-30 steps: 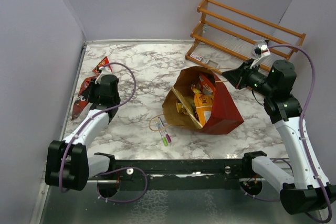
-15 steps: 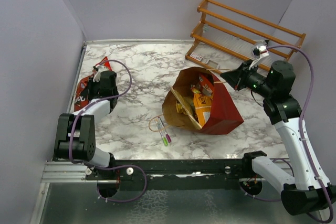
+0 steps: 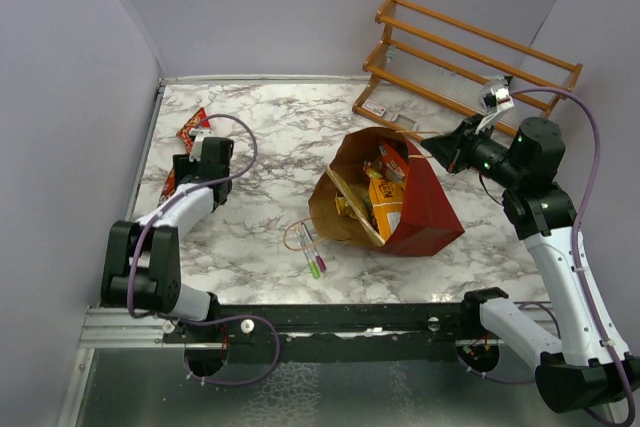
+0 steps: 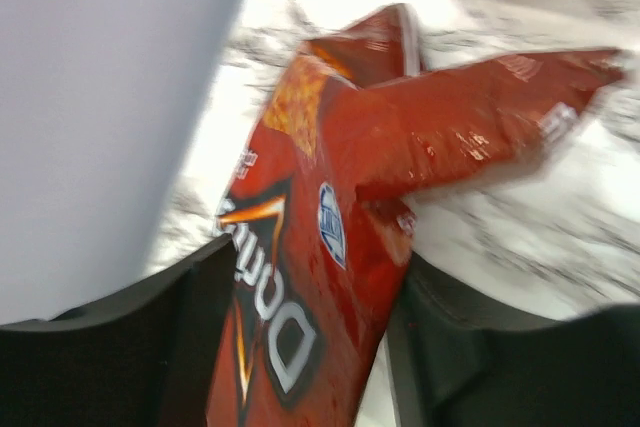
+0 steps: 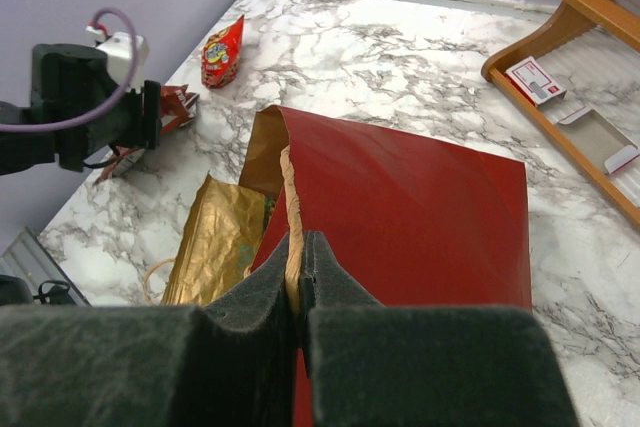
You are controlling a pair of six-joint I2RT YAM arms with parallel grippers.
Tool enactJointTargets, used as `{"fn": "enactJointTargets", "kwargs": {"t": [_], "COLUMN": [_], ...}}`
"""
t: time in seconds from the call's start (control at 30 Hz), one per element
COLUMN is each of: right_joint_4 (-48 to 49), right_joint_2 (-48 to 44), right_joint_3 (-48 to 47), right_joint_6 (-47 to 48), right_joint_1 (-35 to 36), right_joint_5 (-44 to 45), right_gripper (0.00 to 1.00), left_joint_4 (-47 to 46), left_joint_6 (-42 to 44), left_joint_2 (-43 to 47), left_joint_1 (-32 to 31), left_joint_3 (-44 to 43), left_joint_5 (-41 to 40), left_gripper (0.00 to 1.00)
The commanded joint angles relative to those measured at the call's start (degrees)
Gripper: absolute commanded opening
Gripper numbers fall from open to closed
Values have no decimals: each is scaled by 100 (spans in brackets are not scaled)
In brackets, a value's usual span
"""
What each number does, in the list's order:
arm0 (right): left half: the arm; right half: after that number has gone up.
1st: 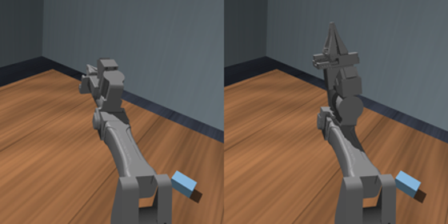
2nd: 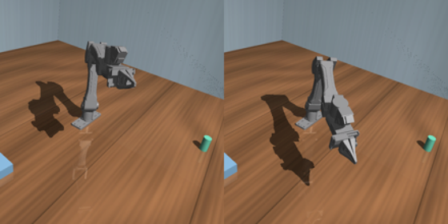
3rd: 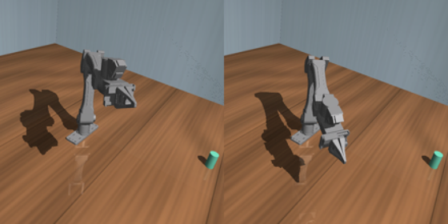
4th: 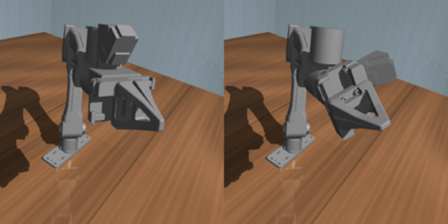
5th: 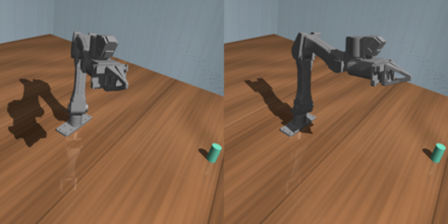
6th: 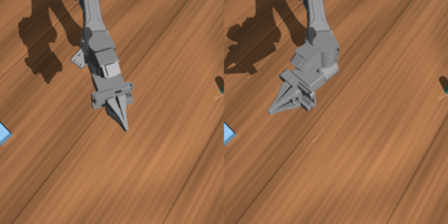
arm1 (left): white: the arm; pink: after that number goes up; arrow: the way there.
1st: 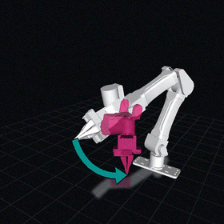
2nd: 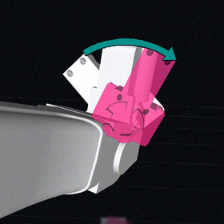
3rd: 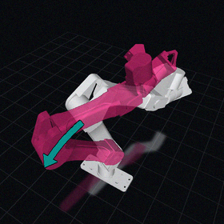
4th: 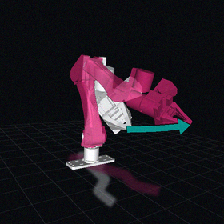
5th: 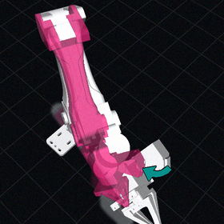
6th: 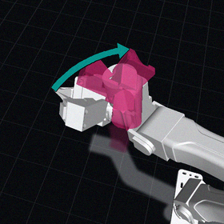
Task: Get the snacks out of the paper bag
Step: Place the snack at the center of the board, then take out the snack from the paper bag.
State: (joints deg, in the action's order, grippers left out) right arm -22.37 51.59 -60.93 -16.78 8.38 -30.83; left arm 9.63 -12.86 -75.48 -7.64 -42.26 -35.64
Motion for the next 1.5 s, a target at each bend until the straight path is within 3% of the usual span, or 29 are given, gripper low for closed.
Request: {"fn": "enactJointTargets", "kwargs": {"t": [0.0,0.17,0.33,0.53,0.67,0.93,1.1,1.3,1.47], "right_joint_4": [14,20,24,-31,-100,-180,-118,-138,-127], "right_joint_2": [31,108,98,89,108,199,146,140,197], "right_joint_3": [-159,-158,-97,-72,-129,-173,-71,-112,-153], "right_joint_6": [51,26,33,58,72,102,86,110,102], "right_joint_1": [23,32,32,32,32,32,32,32,32], "right_joint_5": [78,-31,-27,32,44,73,62,114,70], "right_gripper": [1,1,1,1,1,1,1,1,1], "left_joint_4": [289,32,643,90,-145,-540,546,1503,1719], "left_joint_6": [-1956,-2506,-2494,-2846,-2877,-4086,-3943,-4954,-5584], "left_joint_2": [1479,2638,2500,2704,2506,1870,944,-32,-369], "left_joint_1": [-27,-127,-625,-1221,-1735,-3344,-4364,-4924,-5079], "left_joint_3": [525,849,395,130,-562,-1223,-2538,-3319,-3501], "left_joint_5": [2457,3604,3777,4072,4257,3675,2741,2099,1833], "left_gripper": [87,90,90,86,83,72,71,70,68]}}
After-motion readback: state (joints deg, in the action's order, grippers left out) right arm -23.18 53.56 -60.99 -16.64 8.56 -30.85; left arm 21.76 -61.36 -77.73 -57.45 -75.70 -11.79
